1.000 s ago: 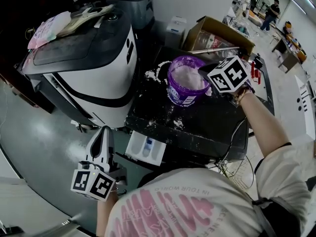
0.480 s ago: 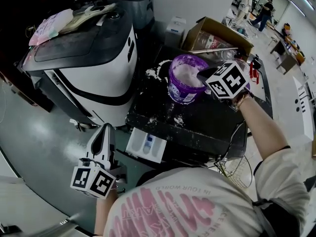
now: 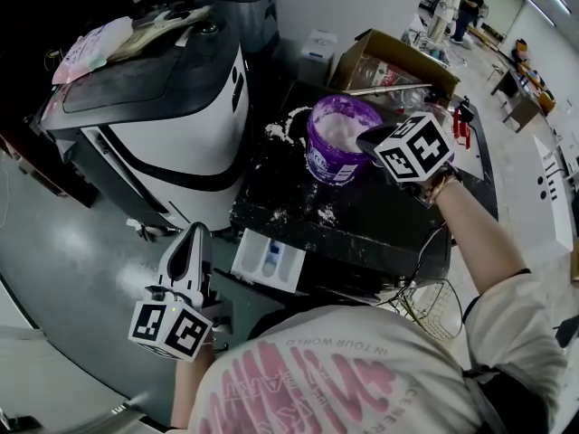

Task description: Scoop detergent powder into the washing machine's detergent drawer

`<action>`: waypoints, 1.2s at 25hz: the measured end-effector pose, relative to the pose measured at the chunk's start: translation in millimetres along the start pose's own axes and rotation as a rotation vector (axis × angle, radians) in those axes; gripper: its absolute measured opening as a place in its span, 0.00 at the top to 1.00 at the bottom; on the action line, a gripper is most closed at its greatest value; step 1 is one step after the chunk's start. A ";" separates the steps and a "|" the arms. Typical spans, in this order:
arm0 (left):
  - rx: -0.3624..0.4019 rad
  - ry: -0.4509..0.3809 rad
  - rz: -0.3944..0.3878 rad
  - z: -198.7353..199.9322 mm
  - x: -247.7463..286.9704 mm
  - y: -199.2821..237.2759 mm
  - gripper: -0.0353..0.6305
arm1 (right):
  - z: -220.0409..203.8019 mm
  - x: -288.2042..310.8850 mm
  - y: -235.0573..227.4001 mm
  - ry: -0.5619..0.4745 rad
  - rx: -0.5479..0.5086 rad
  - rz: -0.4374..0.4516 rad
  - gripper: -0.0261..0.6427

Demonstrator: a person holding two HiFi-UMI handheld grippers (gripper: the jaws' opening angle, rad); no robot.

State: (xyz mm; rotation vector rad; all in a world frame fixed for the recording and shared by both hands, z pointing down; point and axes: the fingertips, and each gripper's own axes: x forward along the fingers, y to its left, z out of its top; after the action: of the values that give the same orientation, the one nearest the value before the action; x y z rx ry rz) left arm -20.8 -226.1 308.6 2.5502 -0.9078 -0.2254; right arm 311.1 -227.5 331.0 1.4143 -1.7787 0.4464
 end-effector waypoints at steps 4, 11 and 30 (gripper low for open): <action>0.001 0.001 -0.011 0.8 -2.8 -1.6 0.95 | -0.2 -2.2 7.0 -0.001 0.007 0.004 0.96; 0.002 0.005 -0.019 1.8 -10.3 -1.7 0.95 | 1.3 -6.1 15.1 -0.013 0.036 0.002 0.96; 0.004 0.006 -0.027 4.7 -20.5 -4.6 0.95 | 15.0 -16.8 20.2 -0.218 0.432 0.093 0.96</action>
State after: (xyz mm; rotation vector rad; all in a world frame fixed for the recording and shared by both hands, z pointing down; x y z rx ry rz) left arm -35.4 -211.5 302.5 2.5664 -0.8733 -0.2245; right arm 287.7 -220.9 313.1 1.7320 -2.0109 0.7881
